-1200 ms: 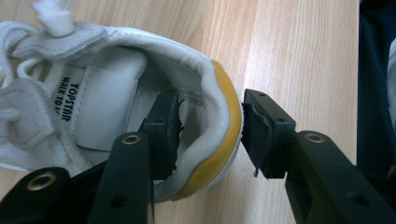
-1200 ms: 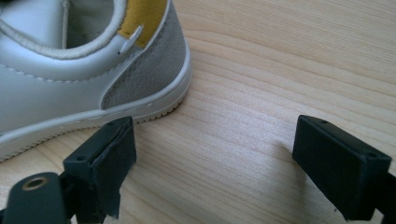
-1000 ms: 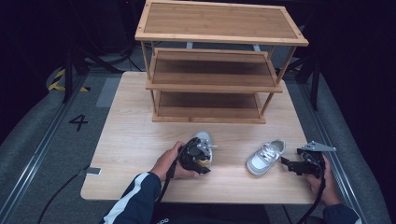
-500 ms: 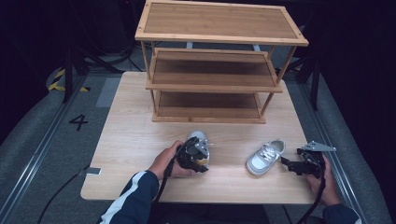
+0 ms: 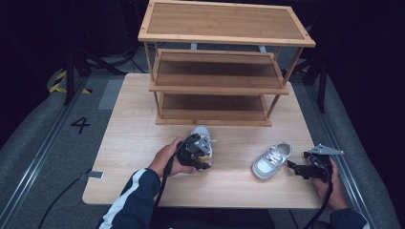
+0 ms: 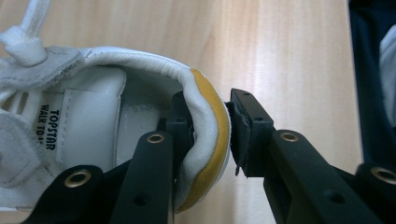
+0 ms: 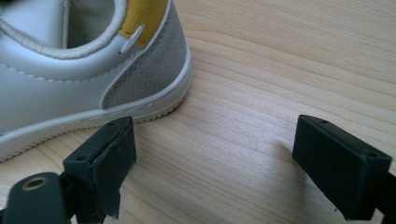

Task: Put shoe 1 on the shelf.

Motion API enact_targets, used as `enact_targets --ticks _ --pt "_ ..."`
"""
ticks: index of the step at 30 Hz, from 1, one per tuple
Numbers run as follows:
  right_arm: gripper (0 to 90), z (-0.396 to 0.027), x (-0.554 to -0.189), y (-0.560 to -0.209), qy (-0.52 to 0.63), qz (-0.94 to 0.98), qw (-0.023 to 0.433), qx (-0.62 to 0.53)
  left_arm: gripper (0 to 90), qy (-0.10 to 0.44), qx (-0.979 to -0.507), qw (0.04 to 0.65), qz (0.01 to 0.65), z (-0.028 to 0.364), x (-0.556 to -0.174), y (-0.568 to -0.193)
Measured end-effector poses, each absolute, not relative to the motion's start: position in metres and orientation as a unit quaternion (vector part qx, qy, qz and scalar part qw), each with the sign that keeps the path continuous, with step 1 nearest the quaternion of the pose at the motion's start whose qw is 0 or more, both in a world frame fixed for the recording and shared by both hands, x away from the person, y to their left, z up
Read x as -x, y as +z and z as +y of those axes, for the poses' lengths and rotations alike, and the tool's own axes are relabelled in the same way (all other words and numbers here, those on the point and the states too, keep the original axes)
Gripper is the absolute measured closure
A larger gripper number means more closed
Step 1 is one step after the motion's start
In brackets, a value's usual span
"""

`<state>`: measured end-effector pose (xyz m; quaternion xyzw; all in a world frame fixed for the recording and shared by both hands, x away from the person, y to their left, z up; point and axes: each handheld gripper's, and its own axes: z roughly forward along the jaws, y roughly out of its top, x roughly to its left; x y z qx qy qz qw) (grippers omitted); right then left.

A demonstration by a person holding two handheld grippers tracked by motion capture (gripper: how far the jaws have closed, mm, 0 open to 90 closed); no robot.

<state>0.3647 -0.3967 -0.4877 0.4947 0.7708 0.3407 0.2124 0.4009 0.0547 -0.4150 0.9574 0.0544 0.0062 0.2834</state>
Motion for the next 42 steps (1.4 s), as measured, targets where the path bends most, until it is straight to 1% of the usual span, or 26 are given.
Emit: enact_targets --ticks 8,11,16,19,24,28,30,31,34,36,37,39,42 --pt "14.2 -0.397 -0.363 -0.487 0.342 0.773 0.212 -0.490 71.2 0.045 -0.955 0.287 0.055 0.052 -0.431 -0.404" --pt "14.3 -0.397 -0.363 -0.488 0.342 0.774 0.212 -0.490 71.3 0.057 -0.957 0.281 0.052 0.050 -0.449 -0.401" --pt "14.3 -0.397 -0.363 -0.488 0.343 0.774 0.211 -0.489 71.2 0.064 -0.952 0.294 0.065 0.048 -0.481 -0.399" --pt "14.3 -0.397 -0.363 -0.488 0.343 0.774 0.212 -0.488 71.2 0.061 -0.952 0.291 0.071 0.045 -0.498 -0.403" --pt "14.3 -0.397 -0.363 -0.488 0.343 0.774 0.212 -0.488 70.5 0.049 -0.962 0.257 0.077 0.037 -0.519 -0.415" --pt "14.4 -0.397 -0.363 -0.488 0.343 0.774 0.211 -0.488 69.7 0.048 -0.960 0.261 0.085 0.034 -0.529 -0.422" --pt "14.3 -0.397 -0.363 -0.488 0.343 0.774 0.211 -0.488 65.5 0.058 -0.959 0.261 0.093 0.034 -0.531 -0.423" --pt "14.3 -0.397 -0.363 -0.487 0.342 0.775 0.211 -0.488 61.9 0.065 -0.954 0.275 0.100 0.034 -0.531 -0.424" --pt "14.7 -0.397 -0.363 -0.487 0.343 0.775 0.211 -0.487 59.3 0.069 -0.951 0.280 0.114 0.037 -0.530 -0.424" --pt "14.7 -0.397 -0.363 -0.488 0.342 0.776 0.211 -0.486 49.0 0.086 -0.950 0.271 0.126 0.038 -0.530 -0.423" --pt "14.7 -0.397 -0.363 -0.488 0.342 0.776 0.211 -0.486 43.8 0.094 -0.945 0.278 0.142 0.038 -0.529 -0.422" --pt "14.8 -0.397 -0.363 -0.488 0.342 0.776 0.211 -0.486 40.2 0.120 -0.936 0.293 0.154 0.044 -0.524 -0.414" --pt "14.9 -0.397 -0.363 -0.488 0.342 0.777 0.212 -0.485 32.7 0.132 -0.917 0.328 0.184 0.052 -0.515 -0.404"
